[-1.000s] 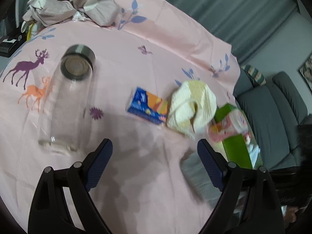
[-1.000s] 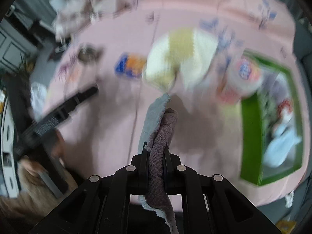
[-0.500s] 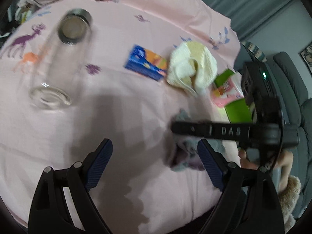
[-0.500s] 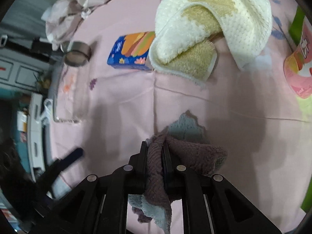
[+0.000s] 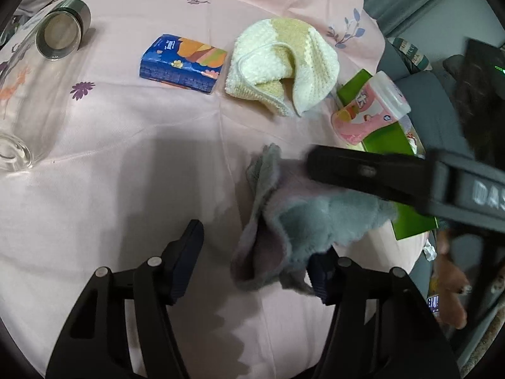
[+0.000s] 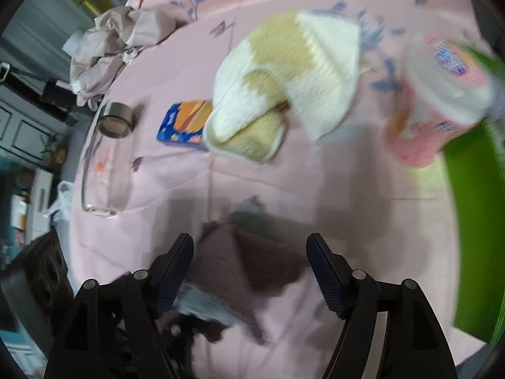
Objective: Organize soft objects
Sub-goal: 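Grasp the grey-purple fuzzy cloth with the right gripper and lift it, then carry the fuzzy cloth into the green-rimmed box and lower it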
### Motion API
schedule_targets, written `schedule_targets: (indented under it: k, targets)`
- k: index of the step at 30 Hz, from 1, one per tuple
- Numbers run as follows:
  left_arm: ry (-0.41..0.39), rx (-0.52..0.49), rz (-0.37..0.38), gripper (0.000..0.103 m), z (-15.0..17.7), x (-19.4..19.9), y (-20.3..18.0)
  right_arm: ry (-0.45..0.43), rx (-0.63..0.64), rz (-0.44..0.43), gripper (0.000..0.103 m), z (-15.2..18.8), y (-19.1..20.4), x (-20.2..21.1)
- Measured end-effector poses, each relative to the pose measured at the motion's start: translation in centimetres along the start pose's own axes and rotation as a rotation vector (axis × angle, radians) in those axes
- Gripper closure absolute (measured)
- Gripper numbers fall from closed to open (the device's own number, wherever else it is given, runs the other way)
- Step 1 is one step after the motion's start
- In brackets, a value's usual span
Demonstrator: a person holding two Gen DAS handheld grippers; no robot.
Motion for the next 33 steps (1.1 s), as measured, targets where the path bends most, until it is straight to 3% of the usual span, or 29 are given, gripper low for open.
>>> schedule_targets:
  k: [2,5,14,17,19,23,25,29,33]
  targets:
    - [-0.005,0.003,-0.008,0.046,-0.2,0.0,0.1,-0.025,-0.005,0.018,0.028,-0.1,-1.1,1.4]
    - [-0.017,-0.008,-0.037,0.052,-0.3,-0.1,0.3,-0.063,-0.060,-0.037,0.028,-0.2,-2.3,2.6]
    - [-0.020,-0.022,-0.021,0.074,-0.3,-0.6,-0.9,0.014,-0.146,-0.200,0.028,1.8,-1.9,-1.3]
    - [-0.025,-0.030,0.001,0.078,-0.4,-0.7,-1.3,0.014,-0.138,-0.200,0.029,2.2,-1.6,-2.1]
    - [-0.029,-0.038,0.022,0.084,-0.4,-0.7,-1.7,-0.005,-0.112,-0.206,0.040,2.2,-1.3,-1.8]
    - [-0.042,-0.062,0.006,0.085,-0.6,-0.8,-2.3,-0.009,-0.102,-0.237,0.053,2.3,-0.9,-2.3]
    - [-0.052,-0.087,-0.011,0.086,-0.9,-0.6,-2.9,-0.030,-0.092,-0.275,0.066,2.3,-0.5,-1.8]
    - [-0.109,-0.144,-0.034,0.086,-2.5,0.9,-4.9,-0.089,-0.087,-0.310,0.067,1.5,-0.3,0.1]
    - [-0.182,-0.219,-0.012,0.086,-4.9,3.2,-8.4,-0.204,-0.080,-0.329,0.067,-0.2,-0.6,4.4]
Point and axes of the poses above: each gripper's, at about its wrist camera, not at the fingertips, and x roughly against the way its jaws point, y to its left, z to its underside, the point moved 10 cm from there along -x, roughly the way its jaws point, and after that the axes turned 9 degrees about -z, right-handed, at the moved point
